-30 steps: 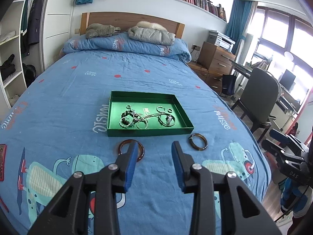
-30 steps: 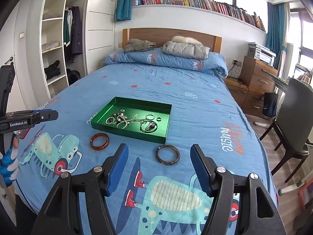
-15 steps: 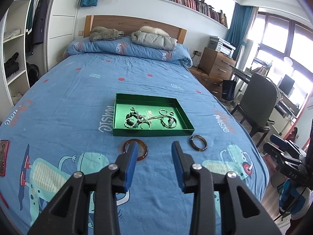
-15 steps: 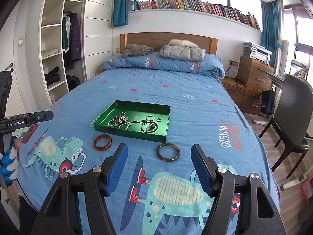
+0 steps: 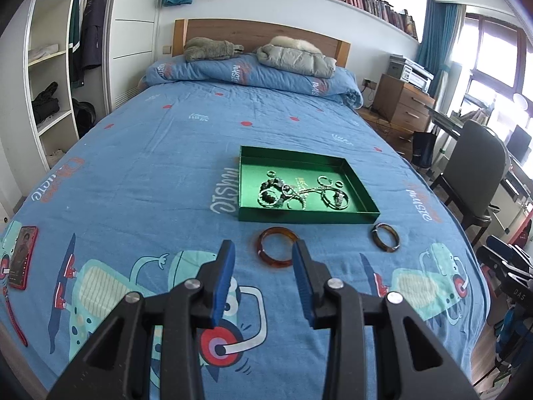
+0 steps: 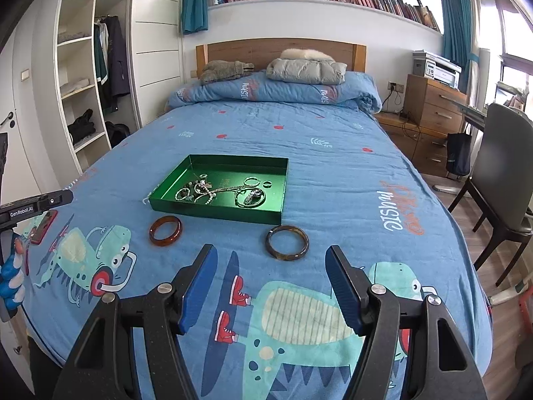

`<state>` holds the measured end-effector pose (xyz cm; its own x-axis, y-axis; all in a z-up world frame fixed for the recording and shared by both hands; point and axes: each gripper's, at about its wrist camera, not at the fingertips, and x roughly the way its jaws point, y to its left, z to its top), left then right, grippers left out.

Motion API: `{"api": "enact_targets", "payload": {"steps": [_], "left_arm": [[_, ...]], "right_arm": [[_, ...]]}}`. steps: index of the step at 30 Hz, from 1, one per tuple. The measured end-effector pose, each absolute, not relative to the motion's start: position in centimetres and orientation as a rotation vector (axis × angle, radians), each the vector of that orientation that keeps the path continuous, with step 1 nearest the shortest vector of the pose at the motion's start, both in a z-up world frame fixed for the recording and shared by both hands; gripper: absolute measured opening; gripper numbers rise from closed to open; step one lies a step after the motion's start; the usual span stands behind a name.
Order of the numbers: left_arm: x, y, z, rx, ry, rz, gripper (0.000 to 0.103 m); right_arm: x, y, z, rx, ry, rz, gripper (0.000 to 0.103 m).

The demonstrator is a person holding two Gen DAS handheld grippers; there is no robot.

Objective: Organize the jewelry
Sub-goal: 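Move the left gripper to the amber bangle while the right gripper approaches the dark brown bangle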

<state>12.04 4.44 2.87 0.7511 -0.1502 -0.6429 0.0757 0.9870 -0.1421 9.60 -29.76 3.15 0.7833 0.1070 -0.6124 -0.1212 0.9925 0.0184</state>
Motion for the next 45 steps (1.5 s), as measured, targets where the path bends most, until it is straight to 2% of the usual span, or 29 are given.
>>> {"api": "enact_targets", "payload": {"steps": [11,24,32,45], "left_arm": [[13.7,7.1,0.0,-0.103,0.759,-0.030,0.034],[20.1,4.4,-5.2,-0.092,0.862,-0.057,0.034],[25.0,2.3,-8.9,-0.079,0.914,-0.078,0.034],[28.1,0.1,-13.0,-0.060,0.963,-0.113,0.034]], "right_arm": [[11.2,-30.1,0.7,0.005,0.688,0.125,0.068],[17.0,-32.1,-3.9,0.051,0.770,0.099,0.067],[22.8,-33.0,-7.8,0.087,0.838,0.081,0.057],[27.6,-33.4,-11.9,0.082,0.892,0.092,0.056]]}}
